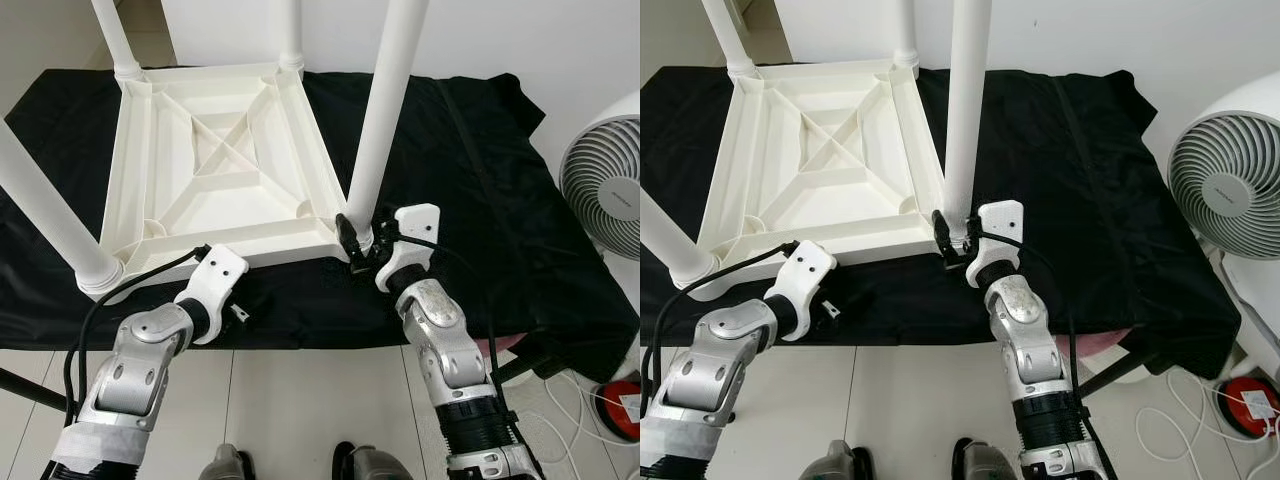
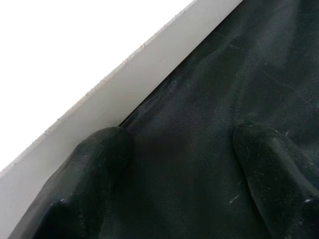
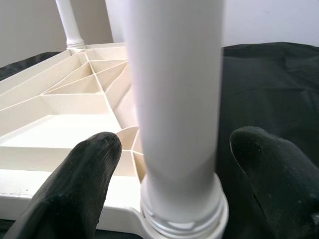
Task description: Building children table
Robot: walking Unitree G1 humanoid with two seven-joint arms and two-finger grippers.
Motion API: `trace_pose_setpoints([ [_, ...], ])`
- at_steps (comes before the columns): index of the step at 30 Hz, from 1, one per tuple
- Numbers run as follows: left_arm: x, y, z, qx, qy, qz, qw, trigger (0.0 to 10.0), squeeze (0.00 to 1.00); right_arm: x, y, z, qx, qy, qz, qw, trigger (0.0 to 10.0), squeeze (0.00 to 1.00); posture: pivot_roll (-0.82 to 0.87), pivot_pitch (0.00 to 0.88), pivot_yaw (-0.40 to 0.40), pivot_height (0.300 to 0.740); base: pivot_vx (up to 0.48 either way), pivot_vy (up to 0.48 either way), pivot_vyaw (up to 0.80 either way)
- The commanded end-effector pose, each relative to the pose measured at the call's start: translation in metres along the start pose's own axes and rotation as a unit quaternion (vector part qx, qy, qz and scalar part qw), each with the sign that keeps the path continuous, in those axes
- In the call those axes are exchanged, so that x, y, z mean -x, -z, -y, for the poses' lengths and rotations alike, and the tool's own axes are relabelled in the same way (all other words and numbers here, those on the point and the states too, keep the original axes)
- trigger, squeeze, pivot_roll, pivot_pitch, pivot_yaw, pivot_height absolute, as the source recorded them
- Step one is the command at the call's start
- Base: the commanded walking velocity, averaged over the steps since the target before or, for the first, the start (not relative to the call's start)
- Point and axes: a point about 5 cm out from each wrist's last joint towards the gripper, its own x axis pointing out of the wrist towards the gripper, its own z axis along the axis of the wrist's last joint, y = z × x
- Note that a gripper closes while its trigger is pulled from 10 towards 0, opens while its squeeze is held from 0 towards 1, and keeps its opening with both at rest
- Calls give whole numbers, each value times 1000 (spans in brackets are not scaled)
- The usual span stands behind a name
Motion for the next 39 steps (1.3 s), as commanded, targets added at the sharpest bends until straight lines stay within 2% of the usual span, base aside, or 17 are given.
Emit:
trace_pose_setpoints([
  [1, 2, -1, -5, -14, -48, -4, 999, 10000, 0, -2, 2, -3, -4, -18, -9, 1000, 10000, 0, -56, 139, -1, 740, 0, 0, 0],
  [2, 2, -1, -5, -14, -48, -4, 999, 10000, 0, -2, 2, -3, -4, -18, -9, 1000, 10000, 0, -56, 139, -1, 740, 0, 0, 0],
  [4, 10, -18, 31, -39, 71, 72, 994, 10000, 0, -2, 2, -3, 9, -55, -12, 998, 10000, 0, -51, 143, -4, 740, 0, 0, 0],
  [6, 18, -30, 55, -29, 148, 122, 981, 10000, 0, -1, 2, -2, 12, -72, -14, 997, 10000, 0, -50, 143, -6, 740, 0, 0, 0],
  [10, 19, -35, 60, -18, 167, 137, 976, 10000, 0, 0, 2, -1, 12, -77, -14, 997, 10000, 0, -50, 143, -6, 740, 0, 0, 0],
  [12, 22, -45, 67, -7, 191, 168, 967, 10000, 0, 1, 4, 1, 12, -83, -16, 996, 10000, 0, -50, 143, -6, 740, 0, 0, 0],
  [16, 21, -48, 67, -7, 193, 173, 966, 10000, 0, 2, 5, 2, 11, -84, -18, 996, 10000, 0, -53, 141, -6, 740, 0, 0, 0],
  [17, 15, -49, 61, -12, 167, 172, 971, 10000, 0, 4, 5, 5, 6, -85, -18, 996, 10000, 0, -54, 140, -4, 740, 0, 0, 0],
  [19, 15, -49, 61, -12, 167, 172, 971, 10000, 0, 4, 5, 5, 6, -85, -18, 996, 10000, 0, -54, 140, -4, 740, 0, 0, 0],
  [20, 6, -51, 52, -20, 133, 170, 976, 10000, 0, 8, 5, 6, -1, -87, -17, 996, 10000, 0, -56, 135, 0, 740, 0, 0, 0],
  [22, 6, -51, 52, -20, 133, 170, 976, 10000, 0, 8, 5, 6, -1, -87, -17, 996, 10000, 0, -56, 135, 0, 740, 0, 0, 0],
  [23, -1, -53, 43, -24, 97, 169, 980, 10000, 0, 14, 6, 7, -8, -90, -18, 996, 10000, 0, -62, 134, 2, 740, 0, 0, 0],
  [25, -1, -53, 43, -24, 97, 169, 980, 10000, 0, 14, 6, 7, -8, -90, -18, 996, 10000, 0, -62, 134, 2, 740, 0, 0, 0],
  [27, -9, -57, 28, -40, 57, 172, 983, 10000, 0, 28, 6, 6, -25, -105, -18, 994, 10000, 0, -83, 136, 15, 740, 0, 0, 0],
  [32, -10, -59, 20, -43, 47, 173, 983, 10000, 0, 36, 3, 5, -41, -118, -16, 992, 10000, 0, -83, 136, 15, 740, 0, 0, 0],
  [37, -10, -46, 5, -73, 44, 130, 988, 10000, 0, 45, -1, 13, -45, -112, -17, 993, 10000, 0, -106, 141, 31, 740, 0, 0, 0],
  [39, -10, -46, 5, -73, 44, 130, 988, 10000, 0, 45, -1, 13, -45, -112, -17, 993, 10000, 0, -106, 141, 31, 740, 0, 0, 0],
])
